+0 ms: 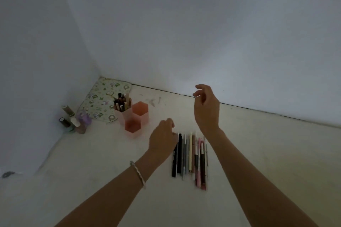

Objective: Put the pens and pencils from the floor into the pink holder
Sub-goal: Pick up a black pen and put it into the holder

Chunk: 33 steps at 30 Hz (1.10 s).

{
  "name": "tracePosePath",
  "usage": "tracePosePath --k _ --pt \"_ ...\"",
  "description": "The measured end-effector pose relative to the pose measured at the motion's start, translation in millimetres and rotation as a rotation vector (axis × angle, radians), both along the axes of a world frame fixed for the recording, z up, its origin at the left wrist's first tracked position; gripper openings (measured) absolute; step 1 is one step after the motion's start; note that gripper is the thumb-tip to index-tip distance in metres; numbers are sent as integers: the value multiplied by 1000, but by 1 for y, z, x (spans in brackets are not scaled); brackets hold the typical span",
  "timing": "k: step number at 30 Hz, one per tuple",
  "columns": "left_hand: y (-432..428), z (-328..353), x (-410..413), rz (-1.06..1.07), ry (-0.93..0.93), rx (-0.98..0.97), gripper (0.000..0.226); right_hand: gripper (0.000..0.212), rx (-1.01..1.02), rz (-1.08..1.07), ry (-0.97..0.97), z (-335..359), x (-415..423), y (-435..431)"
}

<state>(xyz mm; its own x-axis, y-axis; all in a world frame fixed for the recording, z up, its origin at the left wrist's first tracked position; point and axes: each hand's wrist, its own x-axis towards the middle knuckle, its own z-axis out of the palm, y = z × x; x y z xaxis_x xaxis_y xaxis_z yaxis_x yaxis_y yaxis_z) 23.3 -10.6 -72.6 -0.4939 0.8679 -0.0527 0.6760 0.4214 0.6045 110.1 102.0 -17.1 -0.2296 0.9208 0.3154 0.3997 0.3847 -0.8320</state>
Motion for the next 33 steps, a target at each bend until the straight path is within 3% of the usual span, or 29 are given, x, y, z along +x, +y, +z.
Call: tracePosePath --k 3,9,11,14,16,19,28,33 --pt "-1 -27 18 1 -55 -293 25 30 -57 -31 -7 -10 29 2" --pt "6 -42 28 34 -40 -347 52 27 -118 -16 -119 -36 61 -3" --pt "10 -35 21 86 -93 -275 54 23 -160 0 -219 -46 63 -7" --pt "17 -15 7 148 -140 -43 56 13 -283 82 -543 -65 58 -16" --pt "19 0 -1 158 -158 90 66 18 -339 125 -743 -79 52 -25" --pt "19 19 -8 139 -134 208 67 21 -342 128 -859 -98 40 -38" --pt "10 42 -22 100 -174 401 60 29 -388 70 -829 -104 18 -43" --pt "4 57 -31 58 -113 571 60 29 -406 22 -651 -78 8 -35"
